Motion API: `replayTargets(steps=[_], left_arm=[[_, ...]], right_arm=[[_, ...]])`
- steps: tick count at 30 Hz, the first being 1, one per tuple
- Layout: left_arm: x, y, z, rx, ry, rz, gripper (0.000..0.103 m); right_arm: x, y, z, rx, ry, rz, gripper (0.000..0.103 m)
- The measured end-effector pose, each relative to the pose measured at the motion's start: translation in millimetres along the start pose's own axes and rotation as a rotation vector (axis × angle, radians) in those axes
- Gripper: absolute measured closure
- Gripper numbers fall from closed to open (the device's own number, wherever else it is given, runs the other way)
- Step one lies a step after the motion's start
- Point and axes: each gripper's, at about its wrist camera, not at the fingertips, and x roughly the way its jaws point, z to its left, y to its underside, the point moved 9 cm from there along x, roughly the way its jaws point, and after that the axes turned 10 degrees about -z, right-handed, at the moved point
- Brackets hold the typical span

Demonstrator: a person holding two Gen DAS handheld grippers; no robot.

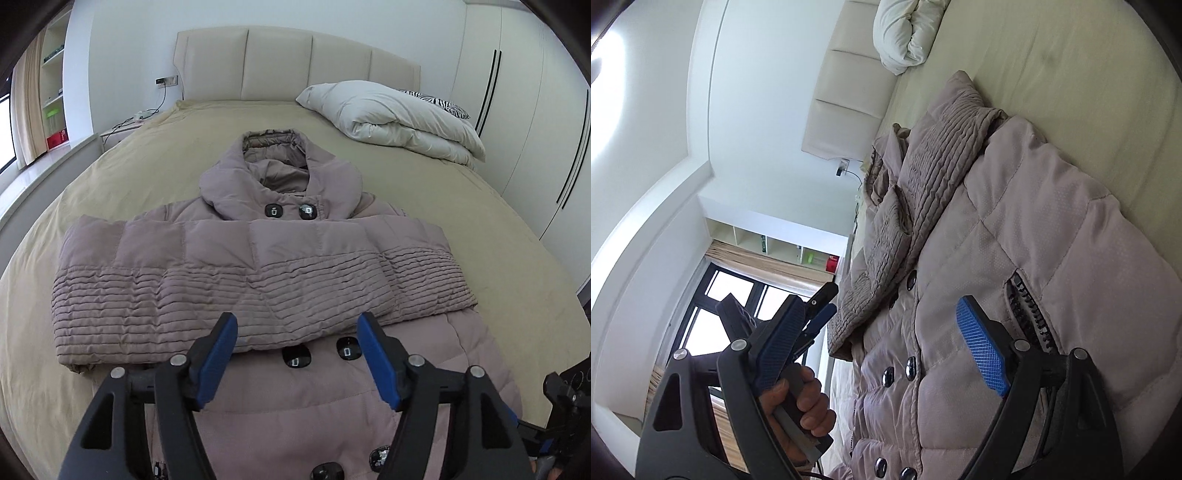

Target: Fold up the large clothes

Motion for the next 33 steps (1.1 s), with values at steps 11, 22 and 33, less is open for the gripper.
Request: replayTargets(steps=[11,22,33], left_arm=[[-23,2,103,-0.175,-0.086,-0.032,0.033],[-13,5,145,-0.223,-0.109,-0.04,0.033],[-14,6,141,-0.245,-0.083,-0.041,0.033]], right_arm=[[126,-46,51,-0.006,0.037,0.205,0.018],[166,-27,18,0.091,0.213,0.317,0.019],[179,-4,10,0.15,0.225,0.365,0.019]])
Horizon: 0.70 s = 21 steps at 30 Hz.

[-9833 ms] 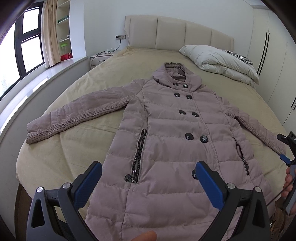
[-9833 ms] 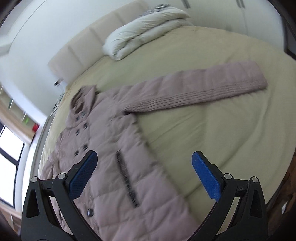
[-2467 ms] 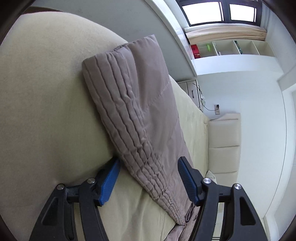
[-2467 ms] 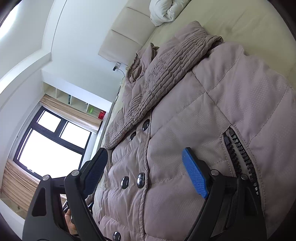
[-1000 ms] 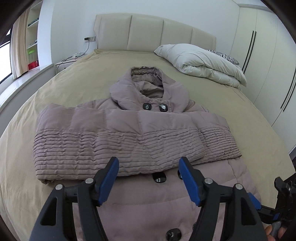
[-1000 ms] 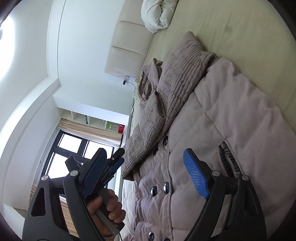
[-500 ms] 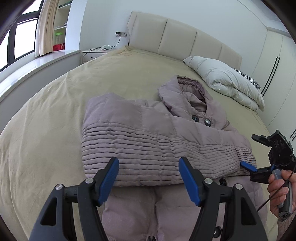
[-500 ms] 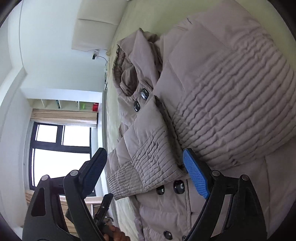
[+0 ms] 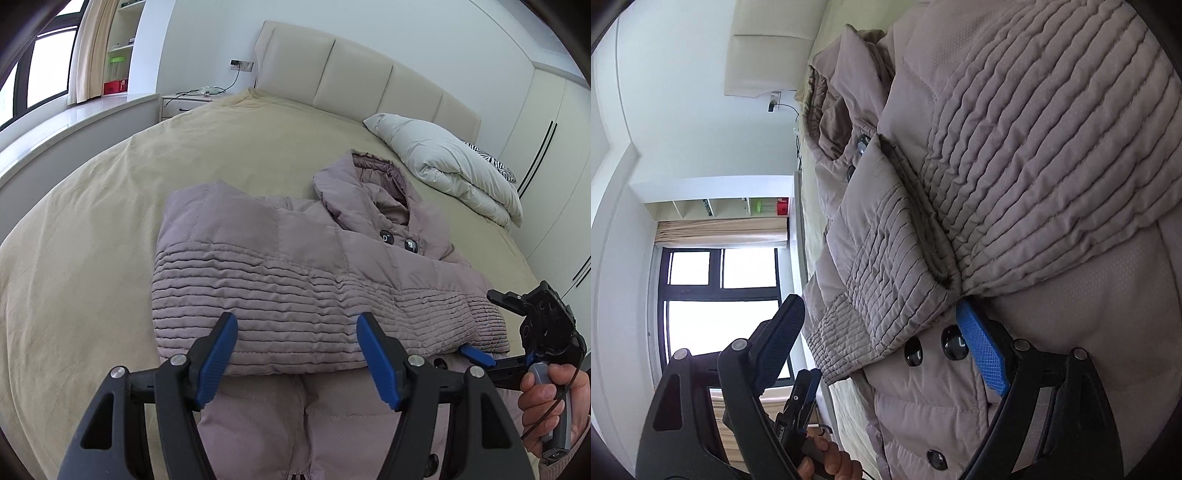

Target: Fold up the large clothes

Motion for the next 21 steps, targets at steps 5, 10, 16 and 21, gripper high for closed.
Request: replayTargets(steps=[5,10,16,21], left_arm=[[0,0,-1,-0.004,0.004,0.005,0.033],[1,-2,3,-0.008,-0.001,0.012,0.033],[5,-3,5,-0.027,0.004,0.021,0.033],[2,-2,8,-0.027,0.009,0.017,0.033]], right_arm=[[13,13,9,-0.021,0.007,0.038,0.019],[21,8,15,0.013,-0.037,0.011,0.019],[42,25,0,0.058,0.039,0.051,0.024],[37,12,12,0.121,-0.082,-0.038,0.026]])
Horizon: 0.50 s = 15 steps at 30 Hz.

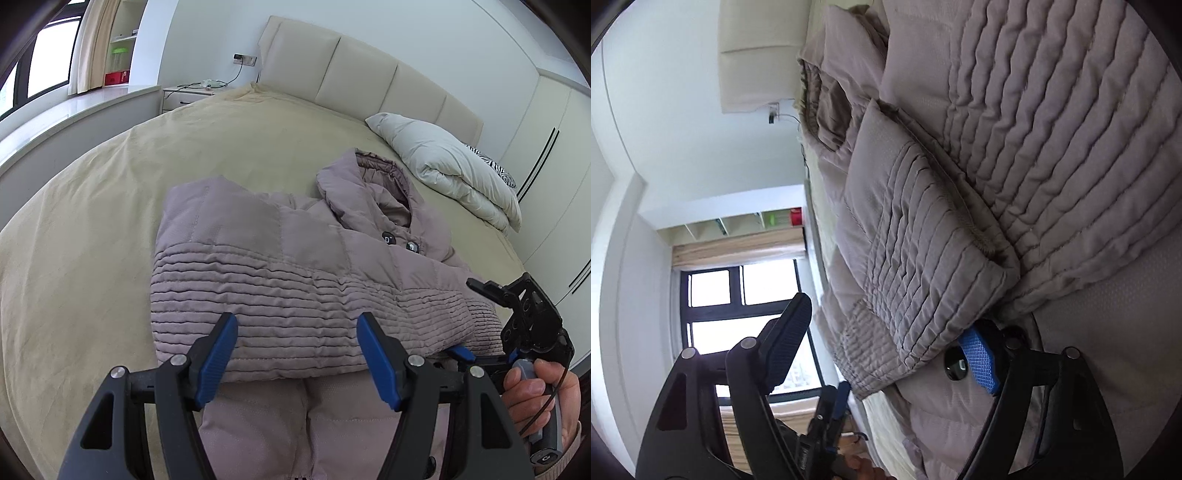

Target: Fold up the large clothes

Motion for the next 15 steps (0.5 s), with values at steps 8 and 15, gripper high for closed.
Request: replayTargets(steps=[8,15], left_arm=[[0,0,11,-0.03,-0.011,-0.002,0.033],[-5,-1,19,-0.032,-0.02,-0.008,0.033]], right_arm=[[19,2,-5,-0.013,0.022,-0.021,0.03],[34,-9,-1,-0.03,-0.001,-0.075,0.051]])
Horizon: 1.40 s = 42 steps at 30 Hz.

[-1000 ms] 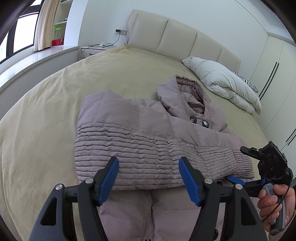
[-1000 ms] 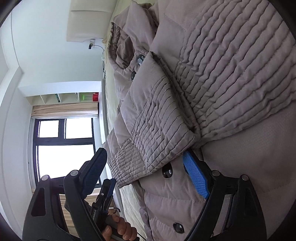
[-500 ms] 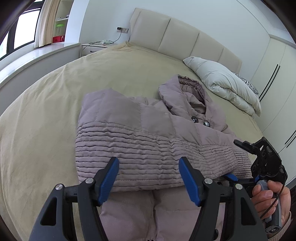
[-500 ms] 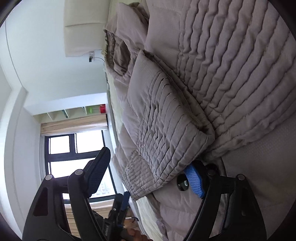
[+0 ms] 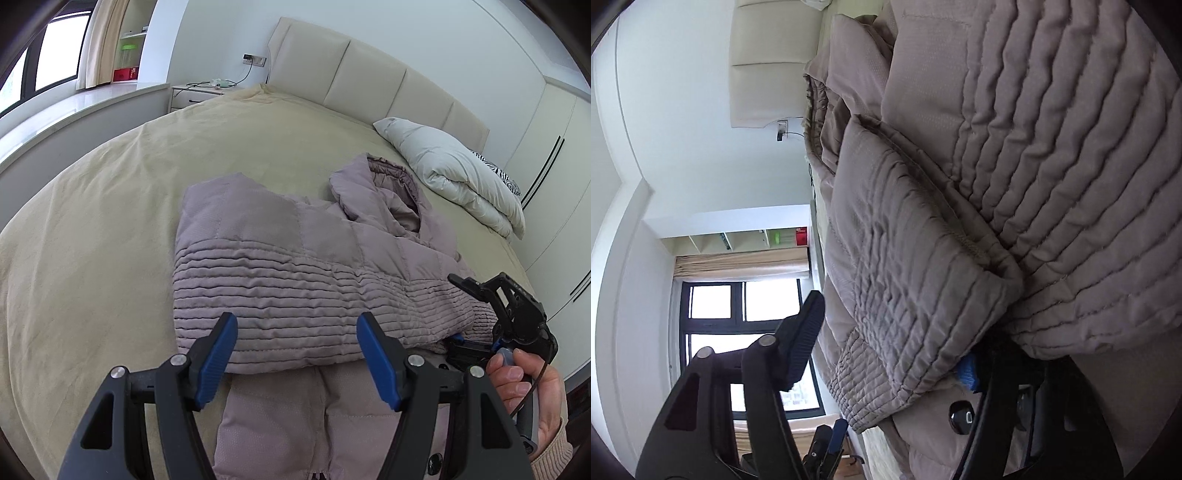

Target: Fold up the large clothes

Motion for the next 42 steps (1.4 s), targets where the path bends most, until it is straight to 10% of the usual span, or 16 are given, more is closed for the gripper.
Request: replayTargets(steps=[4,29,35,42], left_arm=[[-5,-6,19,-0.032,-0.031,-0.021,0.033],[26,-2,28,-0.059,-0.217,-0.108,0.011],[51,-10,32,-0.001,-0.231,-0.103,0.049],[77,19,32,0.052,-0.243,-0.016,0.078]], right_arm=[[-9,-5,-1,-0.005,-0.004,0.005,0.083],[-87,19,289,-0.307,-0.399,-0.133,0.086],[-130,-16,248,-0.281,-0.375,-0.238,0.086],[-144,-73,61,-0.079,-0.118,-0.359,0.087]])
